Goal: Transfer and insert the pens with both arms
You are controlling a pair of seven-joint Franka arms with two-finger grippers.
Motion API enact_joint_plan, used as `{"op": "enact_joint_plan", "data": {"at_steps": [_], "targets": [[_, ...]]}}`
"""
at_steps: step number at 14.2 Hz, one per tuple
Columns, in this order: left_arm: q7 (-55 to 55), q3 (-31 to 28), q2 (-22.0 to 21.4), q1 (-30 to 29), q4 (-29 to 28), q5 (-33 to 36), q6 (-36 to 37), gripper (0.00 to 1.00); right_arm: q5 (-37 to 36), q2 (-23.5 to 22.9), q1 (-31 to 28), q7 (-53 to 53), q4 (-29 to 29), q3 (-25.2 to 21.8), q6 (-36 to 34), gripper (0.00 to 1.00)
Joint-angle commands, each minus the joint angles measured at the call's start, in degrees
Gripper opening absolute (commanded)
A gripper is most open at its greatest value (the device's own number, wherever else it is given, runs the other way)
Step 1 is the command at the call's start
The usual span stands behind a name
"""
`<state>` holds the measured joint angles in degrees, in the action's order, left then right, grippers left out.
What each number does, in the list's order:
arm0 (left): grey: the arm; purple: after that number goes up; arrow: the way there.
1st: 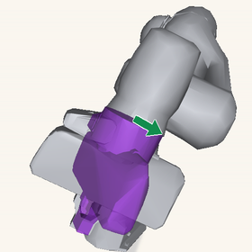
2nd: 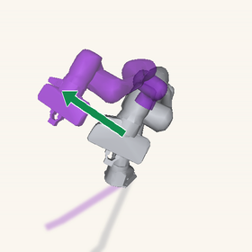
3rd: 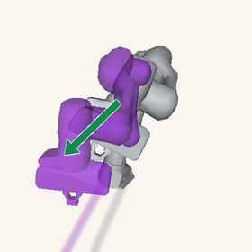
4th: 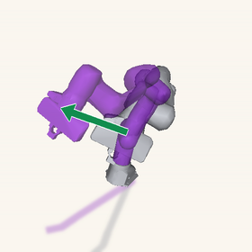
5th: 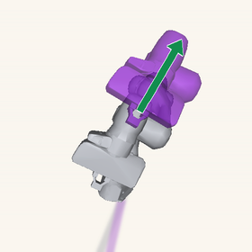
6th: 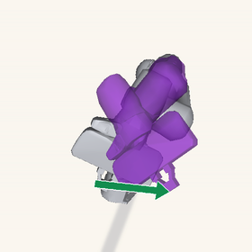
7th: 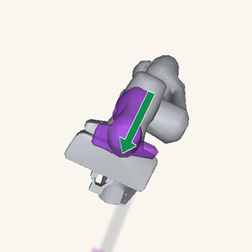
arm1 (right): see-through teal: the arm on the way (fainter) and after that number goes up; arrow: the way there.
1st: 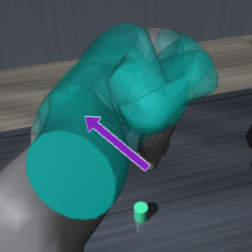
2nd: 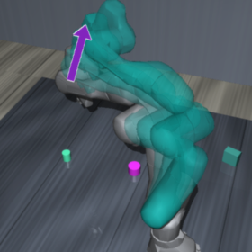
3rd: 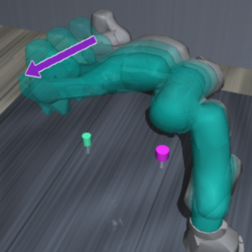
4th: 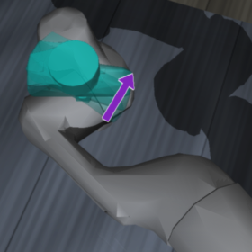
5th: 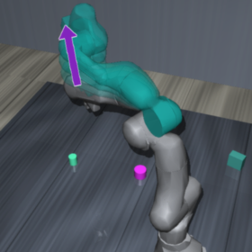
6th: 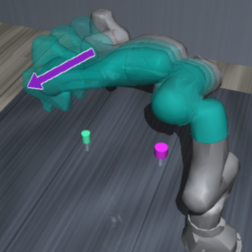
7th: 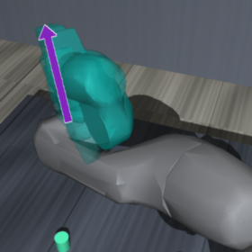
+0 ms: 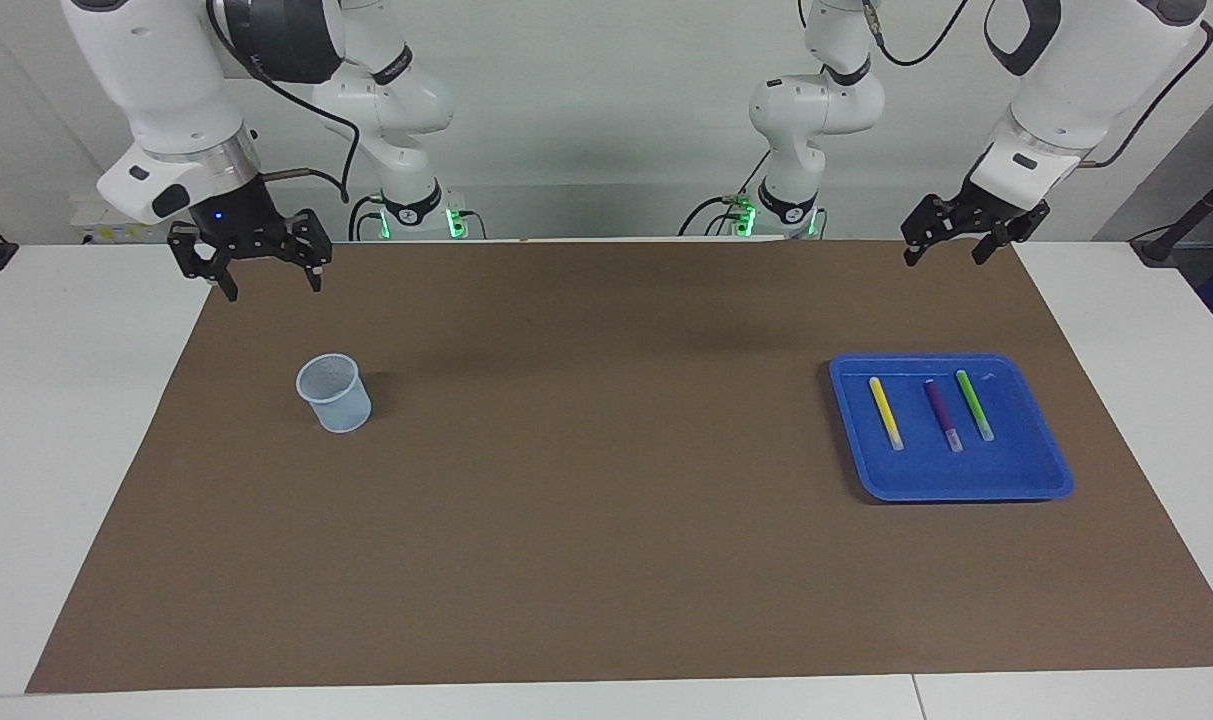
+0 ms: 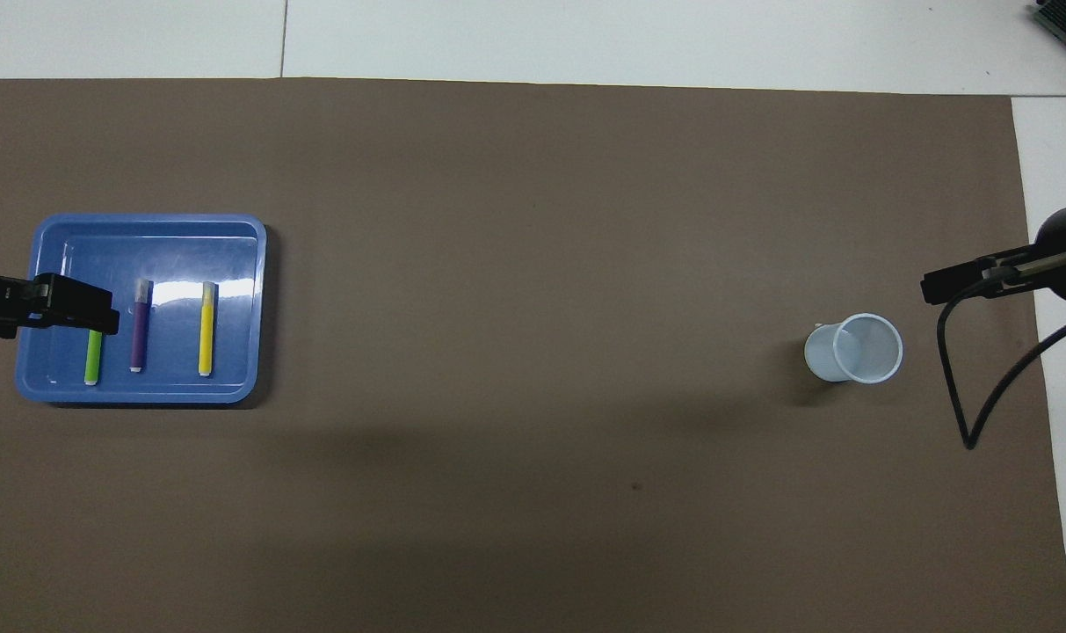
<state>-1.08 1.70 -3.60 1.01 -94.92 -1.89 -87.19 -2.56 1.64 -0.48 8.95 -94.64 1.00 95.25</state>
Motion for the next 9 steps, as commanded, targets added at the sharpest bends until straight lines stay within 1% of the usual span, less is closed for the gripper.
{"op": "enact_joint_plan", "data": {"at_steps": [1,9], "targets": [[0.6,0.1,-0.6,-0.6,-0.9,-0.8,-1.2,1.00,0.4,0.2,-0.3,-0.5,-0.3,0.1,-0.4,1.00],[0.8,0.1,-0.7,-0.7,-1.0,-0.7,-1.1,1.00,0.4,0.2,-0.3,-0.5,-0.3,0.1,-0.4,1.00]]}}
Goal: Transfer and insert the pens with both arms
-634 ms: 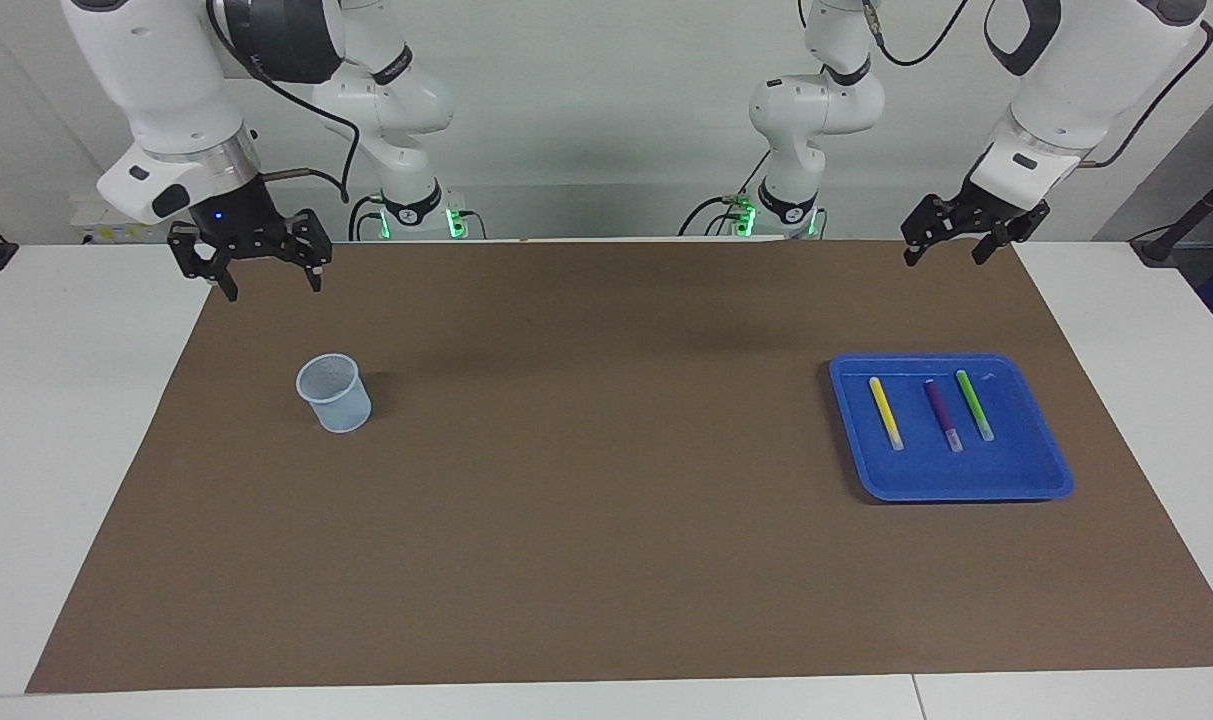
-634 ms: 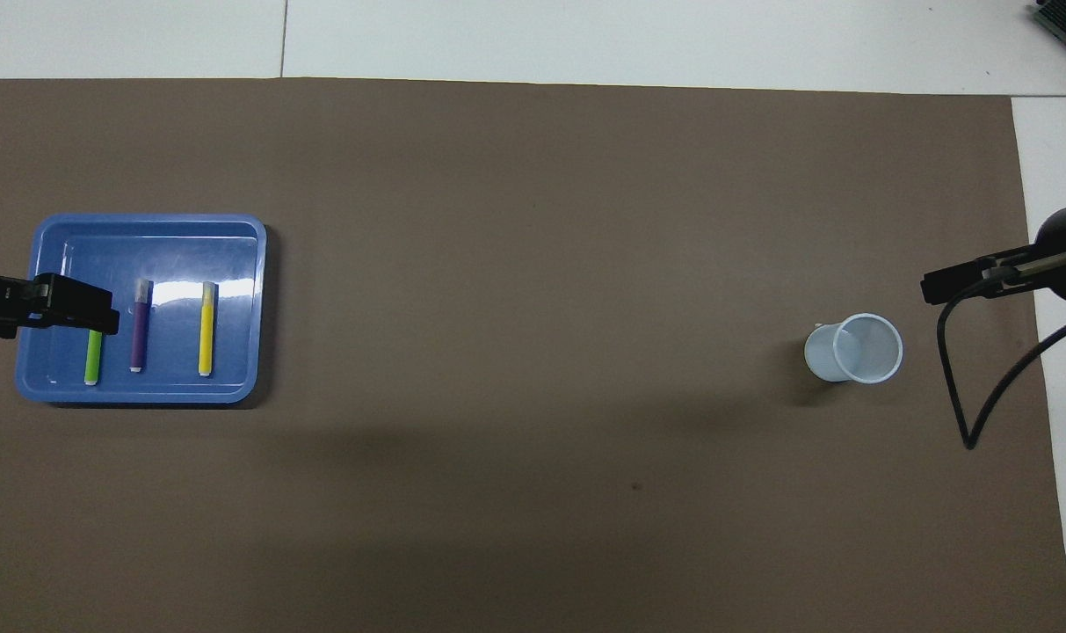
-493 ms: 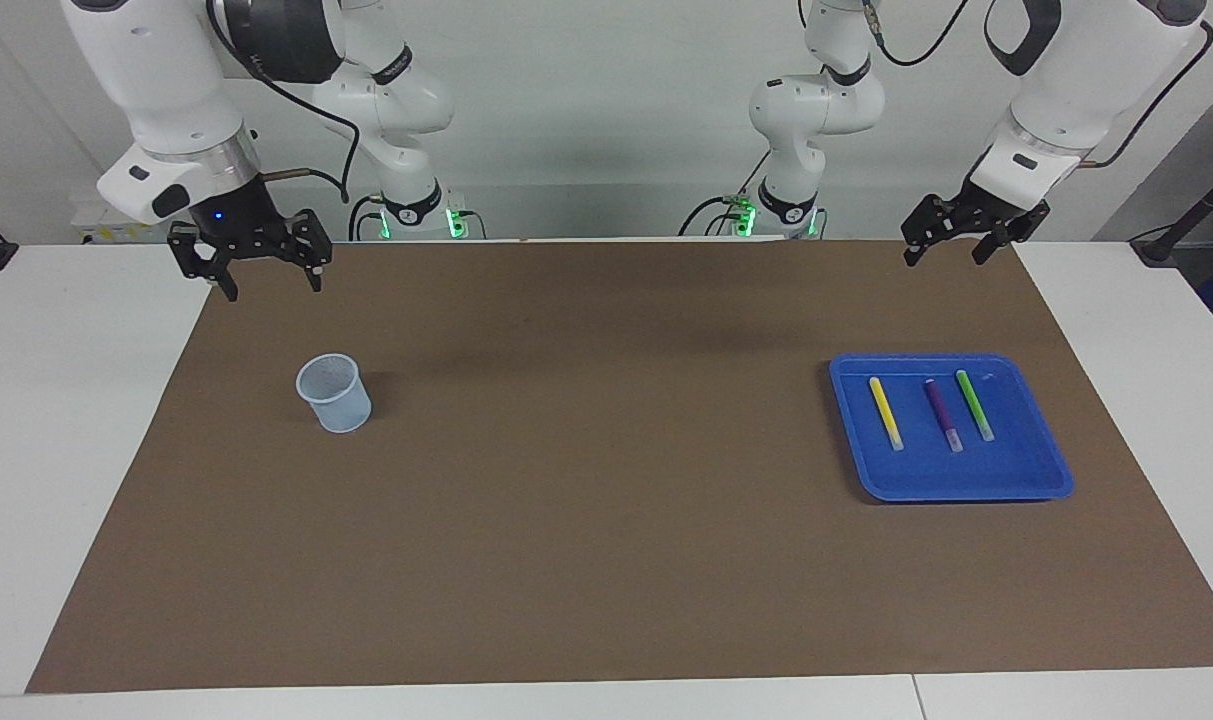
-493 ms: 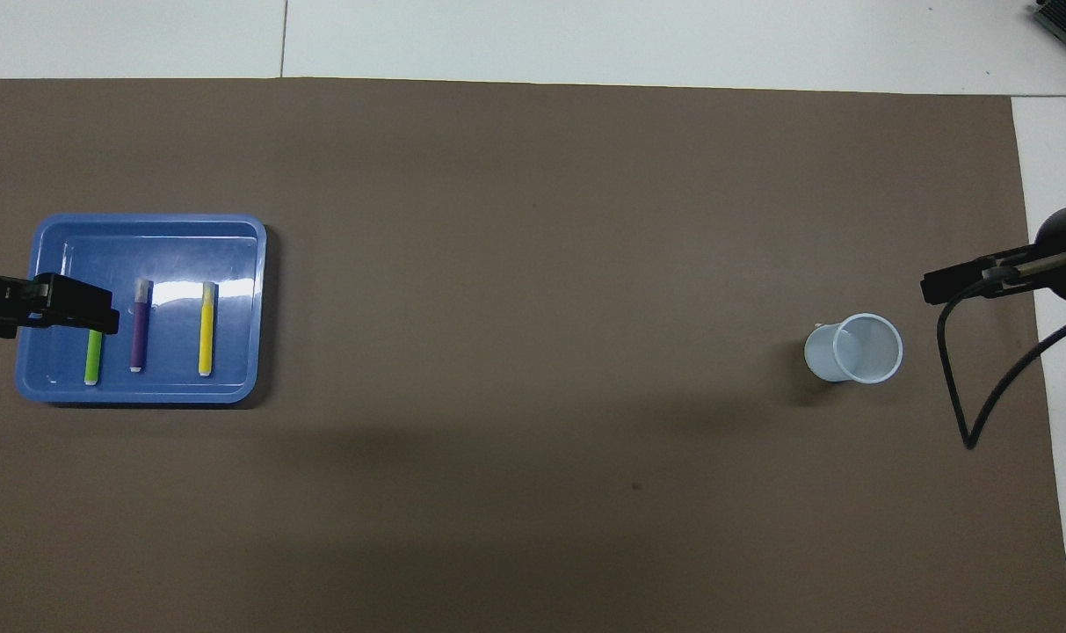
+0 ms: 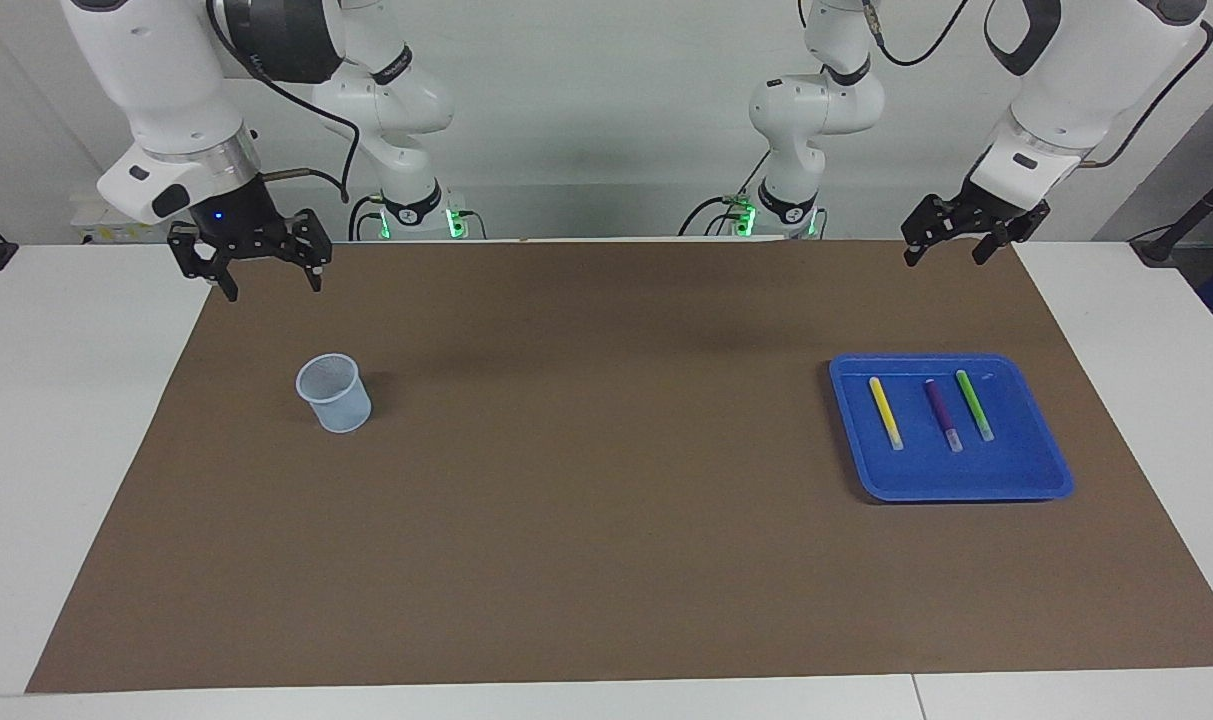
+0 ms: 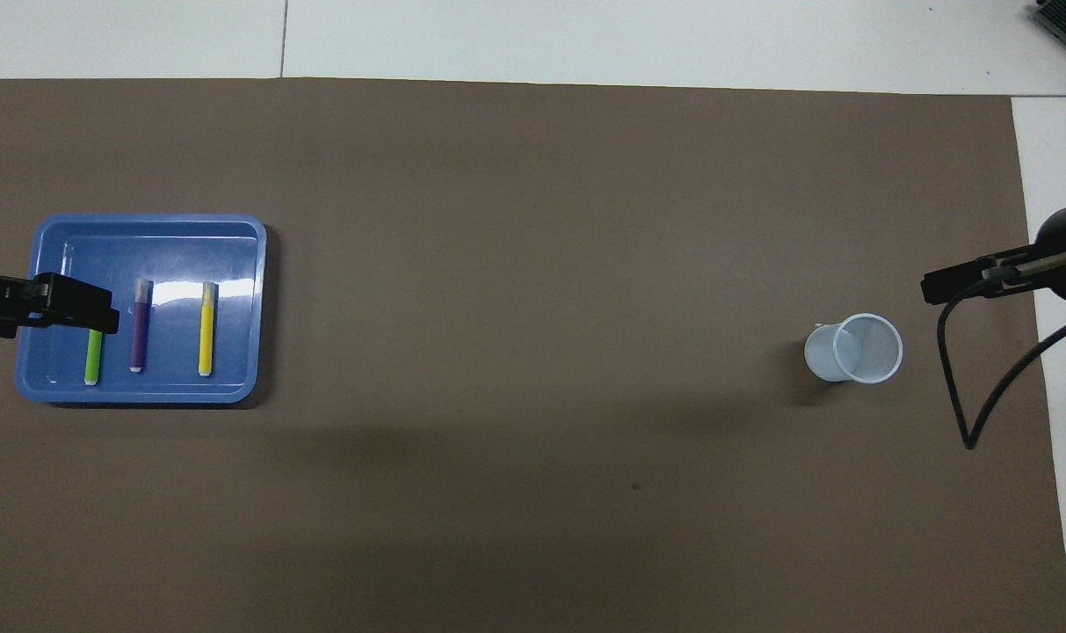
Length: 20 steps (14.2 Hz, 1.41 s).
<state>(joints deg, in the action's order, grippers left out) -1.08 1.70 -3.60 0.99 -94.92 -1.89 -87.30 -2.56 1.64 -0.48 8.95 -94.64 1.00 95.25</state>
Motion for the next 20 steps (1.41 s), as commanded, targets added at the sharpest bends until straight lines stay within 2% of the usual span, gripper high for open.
{"op": "enact_joint_plan", "data": {"at_steps": [1,18,20], "targets": [[0.7,0.1,-0.7,-0.6,-1.0,-0.7,-1.1,1.00,0.4,0.2,-0.3,-0.5,-0.3,0.1,-0.4,1.00],[-0.4,0.3,-1.8,-2.0,-1.9,-0.7,-1.5,1.00,0.4,0.2,-0.3,-0.5,-0.3,0.1,-0.4,1.00],[-0.9,0.3,-2.0,-1.9,-3.3,-0.7,-5.5,1.00,0.4,0.2,-0.3,-0.5,-0.3,0.1,-0.4,1.00]]}}
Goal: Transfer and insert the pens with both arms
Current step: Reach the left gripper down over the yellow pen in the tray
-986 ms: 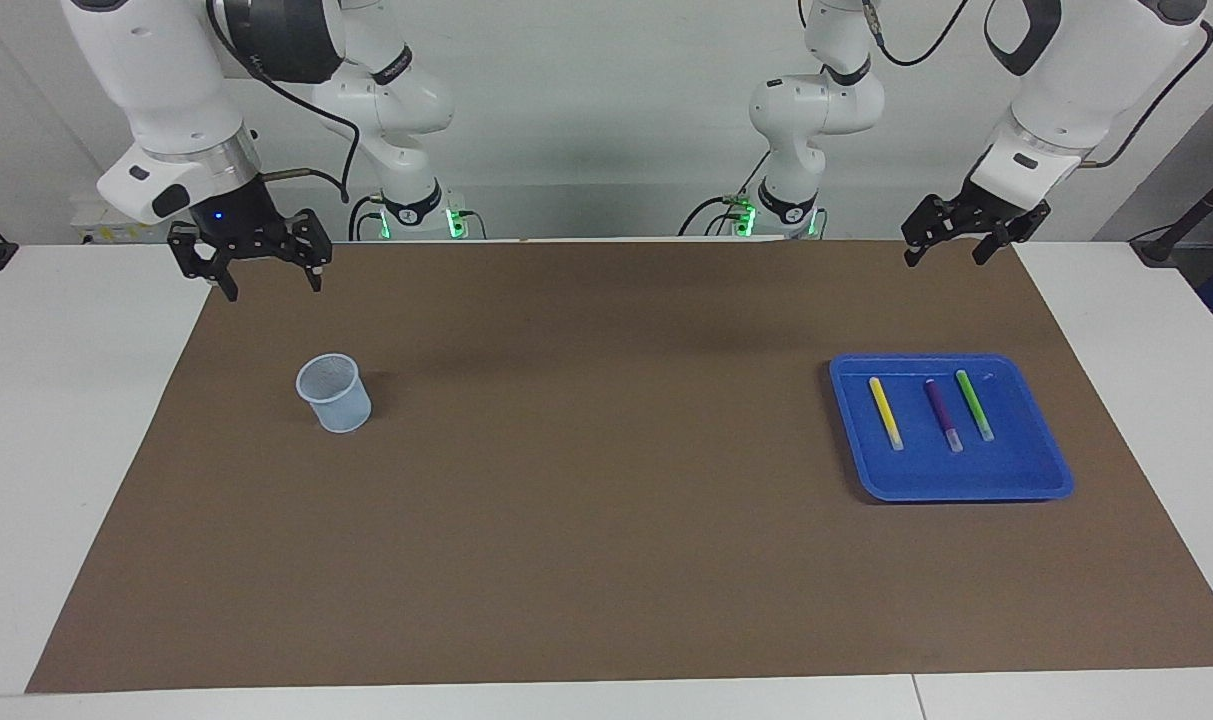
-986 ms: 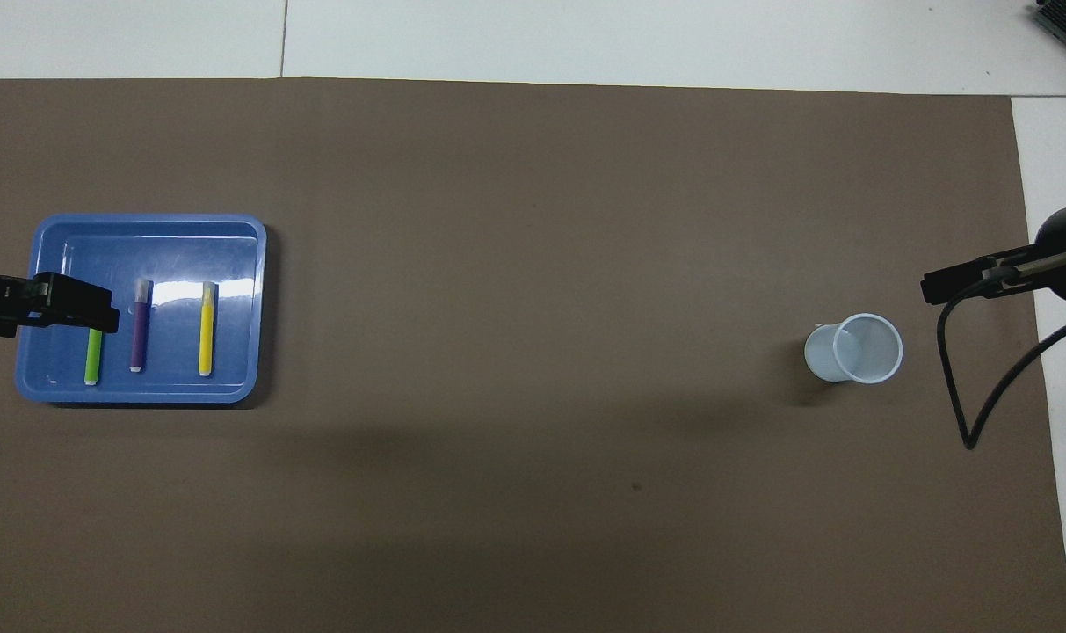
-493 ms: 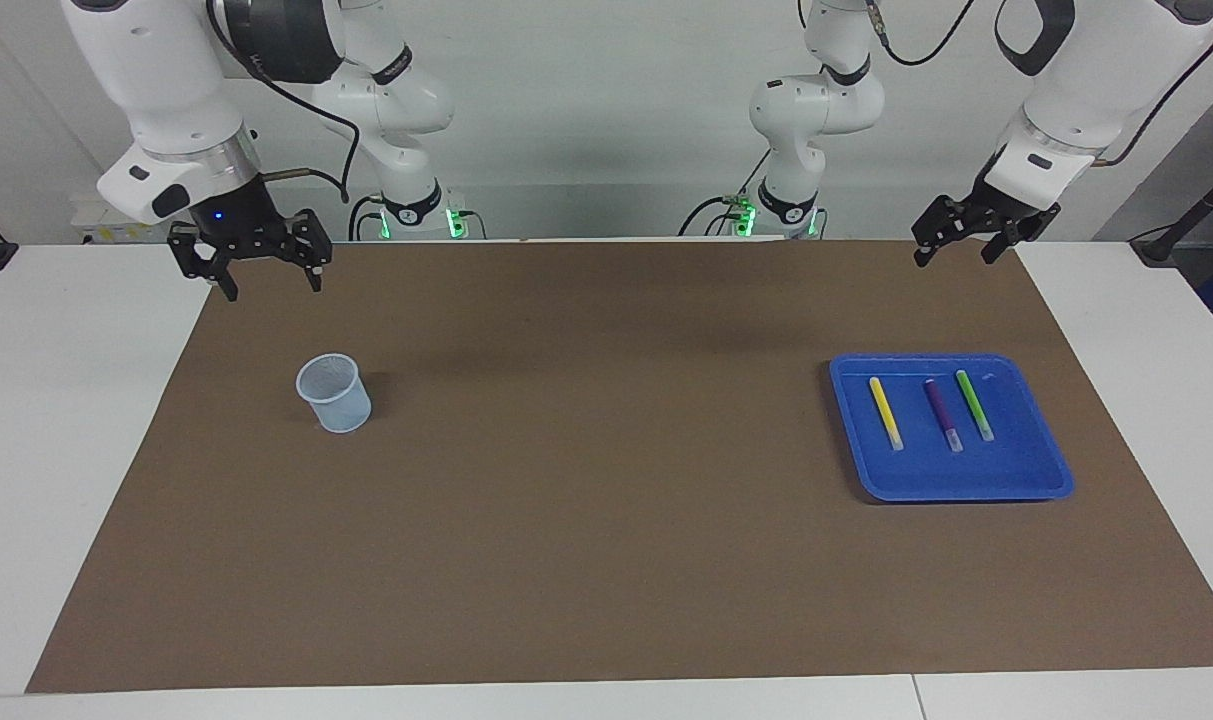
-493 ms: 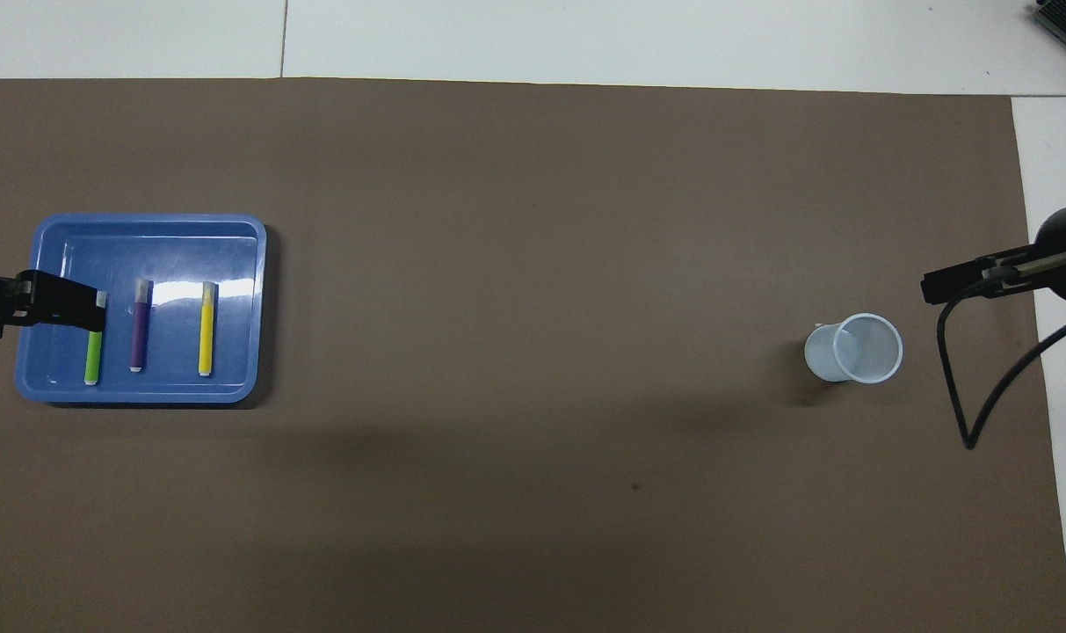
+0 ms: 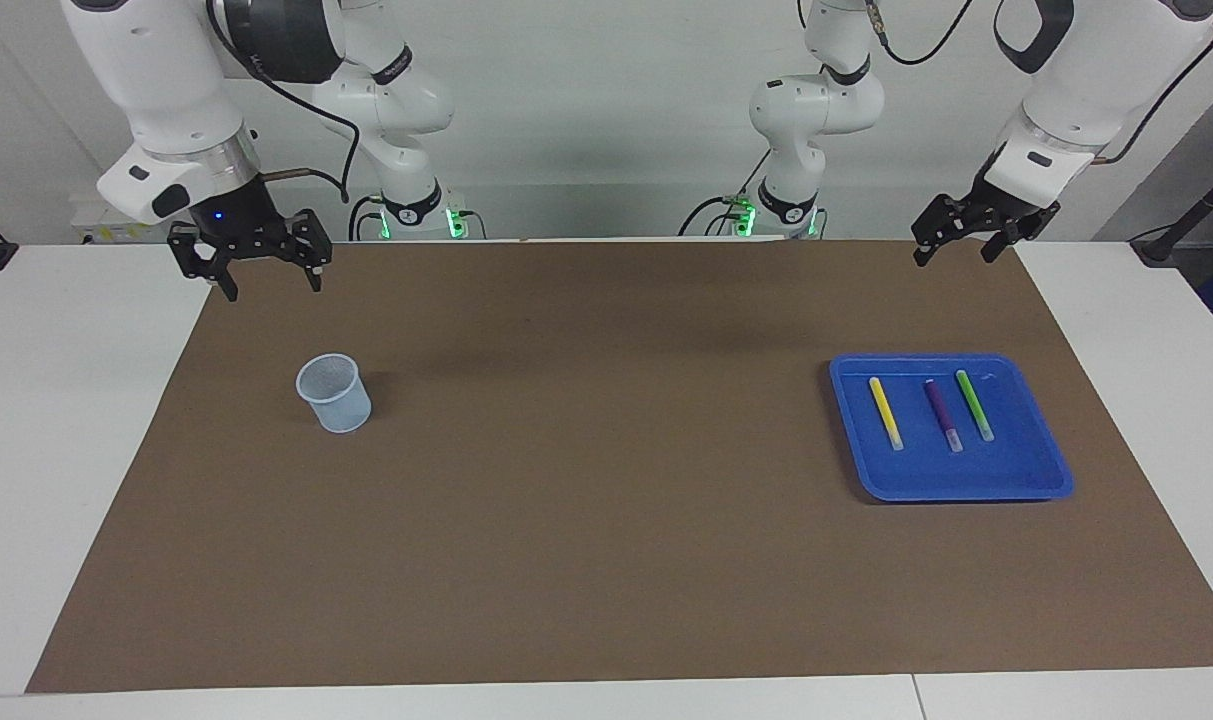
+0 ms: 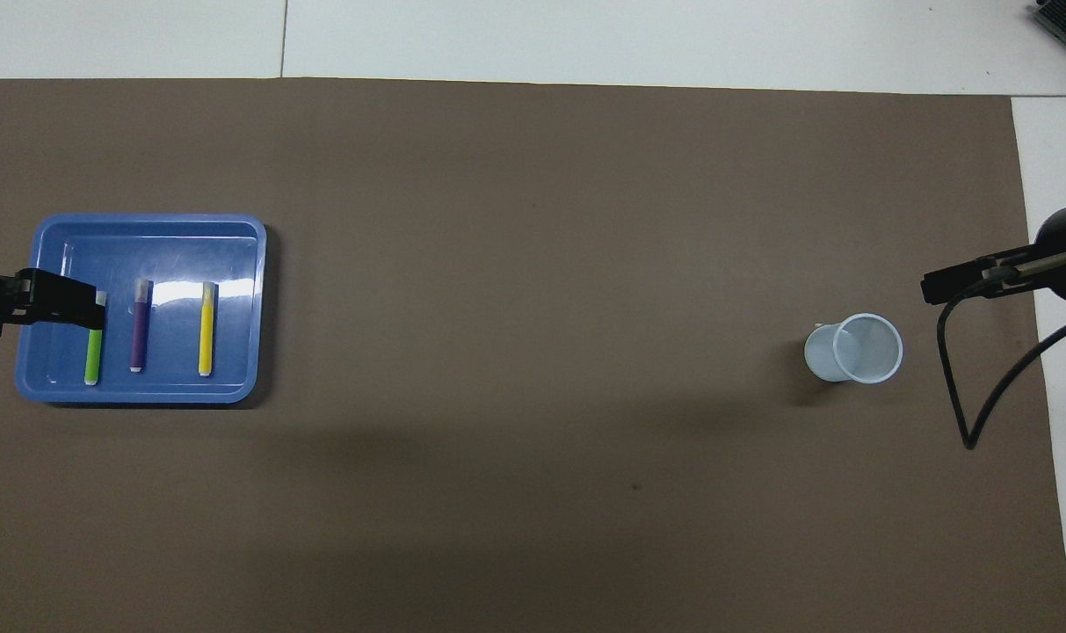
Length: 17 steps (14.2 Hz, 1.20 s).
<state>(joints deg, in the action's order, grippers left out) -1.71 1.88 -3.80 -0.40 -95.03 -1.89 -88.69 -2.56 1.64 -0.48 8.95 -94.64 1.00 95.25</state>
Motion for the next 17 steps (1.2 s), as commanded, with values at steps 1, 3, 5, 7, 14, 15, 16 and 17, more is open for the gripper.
{"op": "enact_joint_plan", "data": {"at_steps": [1,3,5,7,14,15,16,17], "targets": [[-0.3,0.1,-2.4,-0.6,-4.7,-0.7,-6.0,1.00,0.4,0.1,-0.3,-0.5,-0.3,0.1,-0.4,1.00],[-0.2,0.0,-4.0,-0.6,-8.9,-0.7,-9.2,1.00,0.4,0.2,-0.3,-0.5,-0.3,0.1,-0.4,1.00],[-0.1,0.0,-4.4,-1.0,-11.1,-0.7,-11.5,1.00,0.4,0.2,-0.3,-0.5,-0.3,0.1,-0.4,1.00],[-0.1,0.0,-4.0,-1.1,-12.0,-0.7,-13.2,1.00,0.4,0.1,-0.3,-0.5,-0.3,0.1,-0.4,1.00],[0.0,0.0,-2.4,-1.1,-19.5,-0.8,-22.8,1.00,0.4,0.2,-0.3,-0.5,-0.3,0.1,-0.4,1.00],[0.0,0.0,-1.4,-1.1,-19.6,-0.8,-23.7,1.00,0.4,0.2,-0.3,-0.5,-0.3,0.1,-0.4,1.00],[0.0,0.0,-0.3,-1.1,-19.6,-0.8,-24.5,1.00,0.4,0.2,-0.3,-0.5,-0.3,0.1,-0.5,1.00],[0.0,0.0,0.6,-1.1,-19.6,-0.8,-25.2,1.00,0.4,0.2,-0.3,-0.5,-0.3,0.1,-0.4,1.00]]}}
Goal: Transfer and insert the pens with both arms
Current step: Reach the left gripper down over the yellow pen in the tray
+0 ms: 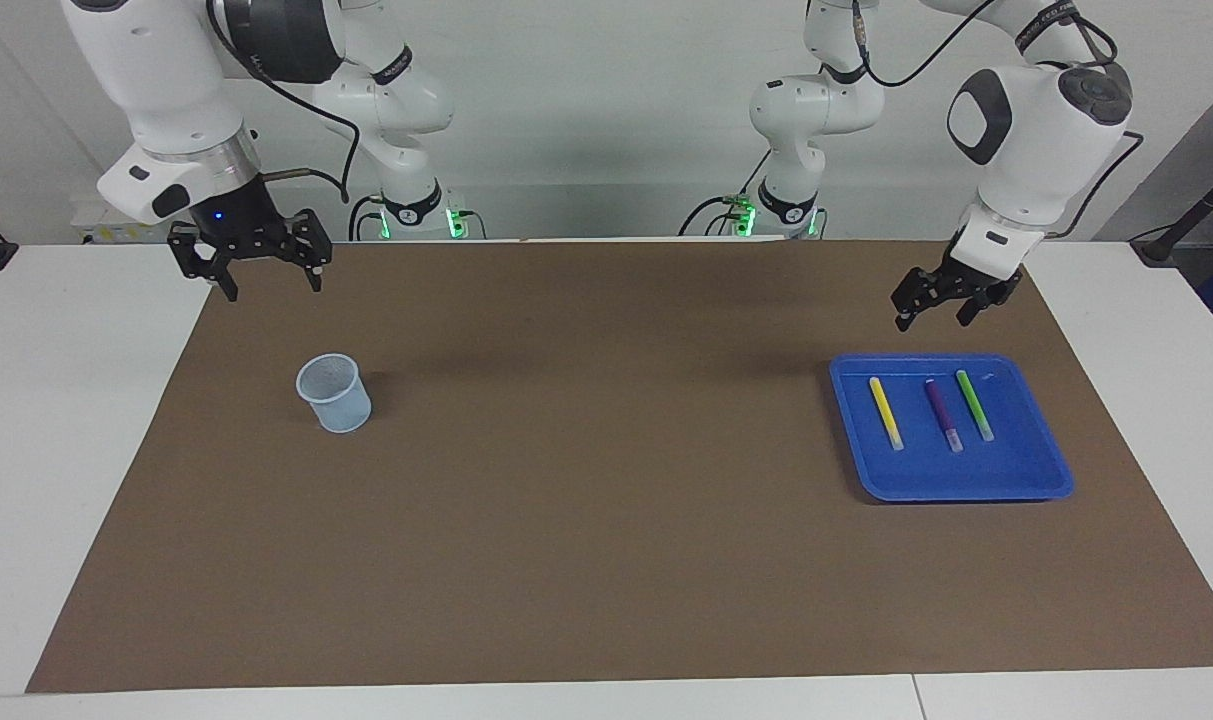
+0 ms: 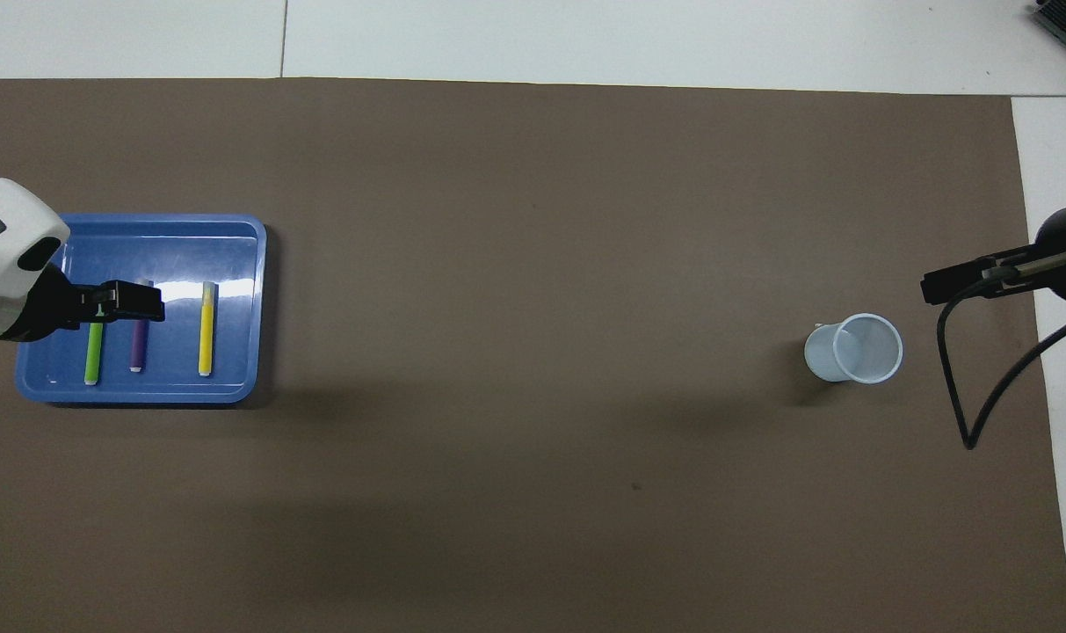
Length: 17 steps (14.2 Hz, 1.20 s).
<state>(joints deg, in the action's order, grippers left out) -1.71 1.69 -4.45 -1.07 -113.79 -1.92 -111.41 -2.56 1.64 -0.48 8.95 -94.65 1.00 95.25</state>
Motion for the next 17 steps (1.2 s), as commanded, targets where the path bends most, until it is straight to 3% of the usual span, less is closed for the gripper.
{"op": "enact_joint_plan", "data": {"at_steps": [1,9,17], "targets": [[0.1,0.2,2.0,-0.4,-0.9,-0.8,-3.3,1.00,0.4,0.1,-0.3,-0.5,-0.3,0.1,-0.4,1.00],[0.3,0.2,7.7,-1.7,-3.4,-0.8,-12.8,1.00,0.4,0.2,-0.3,-0.5,-0.3,0.1,-0.4,1.00],[0.4,0.2,16.4,-2.0,-3.4,-0.8,-21.9,1.00,0.4,0.2,-0.3,-0.5,-0.3,0.1,-0.4,1.00]]}}
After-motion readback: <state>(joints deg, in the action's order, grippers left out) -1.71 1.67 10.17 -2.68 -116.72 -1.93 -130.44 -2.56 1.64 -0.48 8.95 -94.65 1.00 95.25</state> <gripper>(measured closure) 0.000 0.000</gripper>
